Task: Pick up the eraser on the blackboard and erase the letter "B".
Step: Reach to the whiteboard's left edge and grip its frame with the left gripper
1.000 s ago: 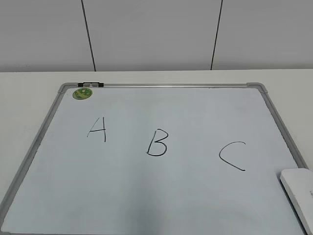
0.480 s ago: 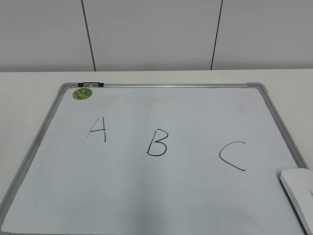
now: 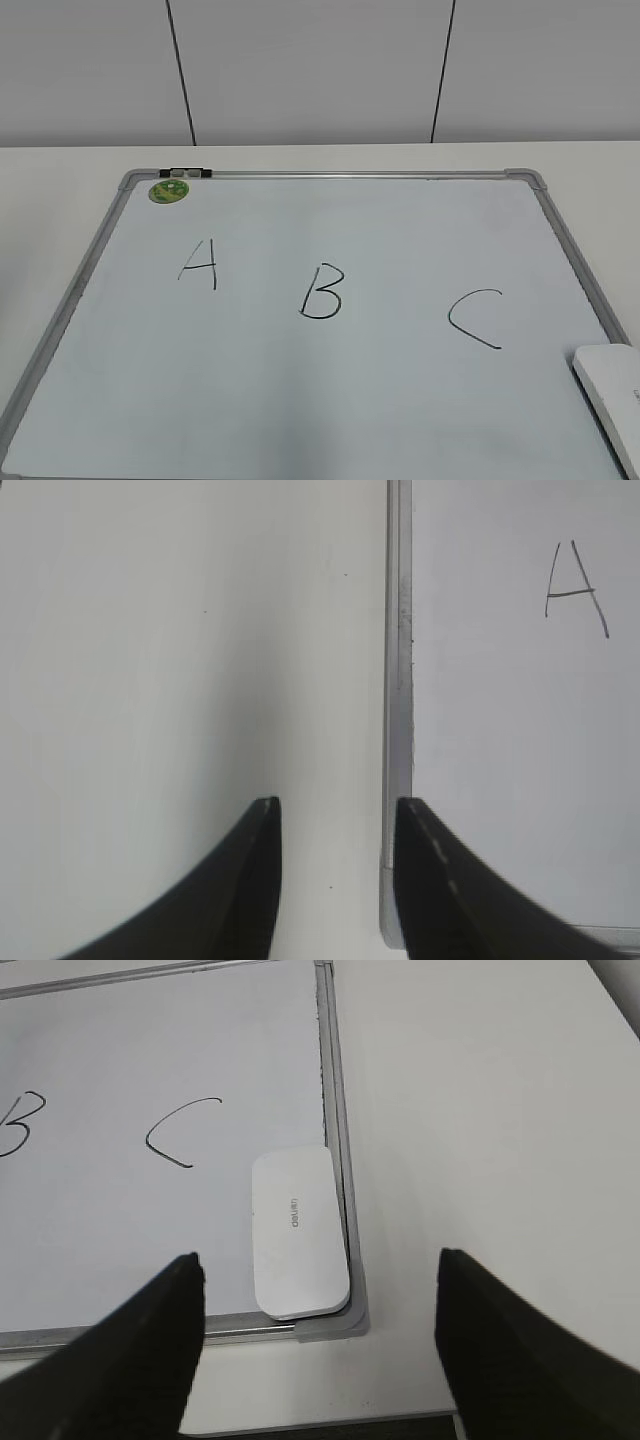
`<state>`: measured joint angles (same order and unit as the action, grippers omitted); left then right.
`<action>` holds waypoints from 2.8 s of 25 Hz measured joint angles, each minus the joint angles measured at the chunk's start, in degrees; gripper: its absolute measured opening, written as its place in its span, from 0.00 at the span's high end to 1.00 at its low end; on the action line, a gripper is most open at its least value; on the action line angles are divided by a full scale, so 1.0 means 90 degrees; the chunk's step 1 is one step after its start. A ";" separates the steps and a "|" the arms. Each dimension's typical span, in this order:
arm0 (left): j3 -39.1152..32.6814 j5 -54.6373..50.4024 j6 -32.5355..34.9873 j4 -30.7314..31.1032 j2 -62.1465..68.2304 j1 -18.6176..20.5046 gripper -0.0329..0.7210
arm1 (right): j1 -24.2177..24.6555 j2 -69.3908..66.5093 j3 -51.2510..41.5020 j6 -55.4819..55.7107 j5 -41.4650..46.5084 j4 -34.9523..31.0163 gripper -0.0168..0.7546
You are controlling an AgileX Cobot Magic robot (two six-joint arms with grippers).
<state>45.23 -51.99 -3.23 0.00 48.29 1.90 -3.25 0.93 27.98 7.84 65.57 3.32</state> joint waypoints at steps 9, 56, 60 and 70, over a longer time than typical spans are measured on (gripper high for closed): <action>0.1308 0.0044 0.0000 -0.0285 0.2417 0.0000 0.59 | 0.0000 0.0000 0.0000 0.0000 0.0000 0.0000 0.29; 0.4252 -0.0113 0.0359 -0.0443 0.8015 -0.0526 0.59 | 0.0000 0.0000 0.0000 0.0000 0.0000 0.0000 0.29; 0.4252 -0.0014 0.0359 -0.0443 0.8143 -0.0526 0.59 | 0.0000 0.0000 0.0000 0.0000 0.0000 0.0000 0.29; 0.4295 -0.0025 0.0359 -0.0518 0.8250 -0.0526 0.66 | 0.0000 0.0000 0.0000 0.0000 0.0000 0.0000 0.29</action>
<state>83.89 -52.22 0.00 -4.66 122.54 -2.83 -3.25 0.93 27.98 7.84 65.57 3.32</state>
